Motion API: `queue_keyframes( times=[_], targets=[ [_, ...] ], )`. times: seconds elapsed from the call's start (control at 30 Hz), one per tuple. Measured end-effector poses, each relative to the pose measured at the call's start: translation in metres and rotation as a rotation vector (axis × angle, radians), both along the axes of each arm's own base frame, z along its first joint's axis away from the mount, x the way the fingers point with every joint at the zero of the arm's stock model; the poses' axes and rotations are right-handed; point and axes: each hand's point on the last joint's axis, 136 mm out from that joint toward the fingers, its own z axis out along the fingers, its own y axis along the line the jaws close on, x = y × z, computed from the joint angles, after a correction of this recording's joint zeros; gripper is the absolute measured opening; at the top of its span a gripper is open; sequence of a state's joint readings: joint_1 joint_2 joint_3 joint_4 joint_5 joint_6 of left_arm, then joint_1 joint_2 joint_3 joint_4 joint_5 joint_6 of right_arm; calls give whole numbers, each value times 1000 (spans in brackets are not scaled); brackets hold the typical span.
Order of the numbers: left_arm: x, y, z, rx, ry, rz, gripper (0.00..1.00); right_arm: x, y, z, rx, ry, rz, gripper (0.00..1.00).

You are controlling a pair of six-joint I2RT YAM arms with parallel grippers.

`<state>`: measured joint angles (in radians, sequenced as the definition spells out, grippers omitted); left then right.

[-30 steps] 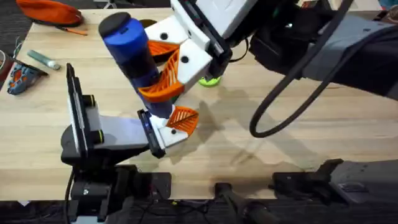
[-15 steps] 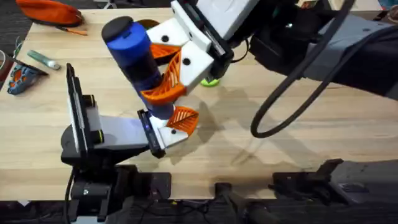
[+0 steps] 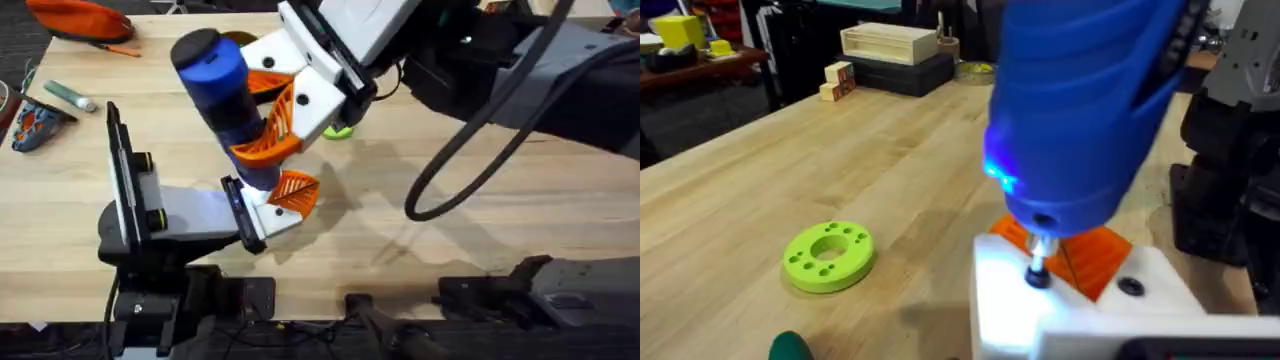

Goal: Pick up the gripper from the table and insert it into the empty holder that is missing its gripper. Then pick up a screw, insert it into the mounting hole, and use the screwdriver to tighten it. Finally, clean up the table by picking up the vegetable and placing it into the bucket.

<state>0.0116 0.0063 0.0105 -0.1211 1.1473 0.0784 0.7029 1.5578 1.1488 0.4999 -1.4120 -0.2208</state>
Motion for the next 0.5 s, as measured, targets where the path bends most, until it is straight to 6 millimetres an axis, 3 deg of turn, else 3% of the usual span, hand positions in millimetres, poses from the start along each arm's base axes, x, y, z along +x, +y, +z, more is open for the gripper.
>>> queue_keyframes(
  times=[0.5],
  targets=[
    [0, 0, 0, 0, 0, 0, 13, 0, 0, -2, -6, 3, 0, 8]
  ],
)
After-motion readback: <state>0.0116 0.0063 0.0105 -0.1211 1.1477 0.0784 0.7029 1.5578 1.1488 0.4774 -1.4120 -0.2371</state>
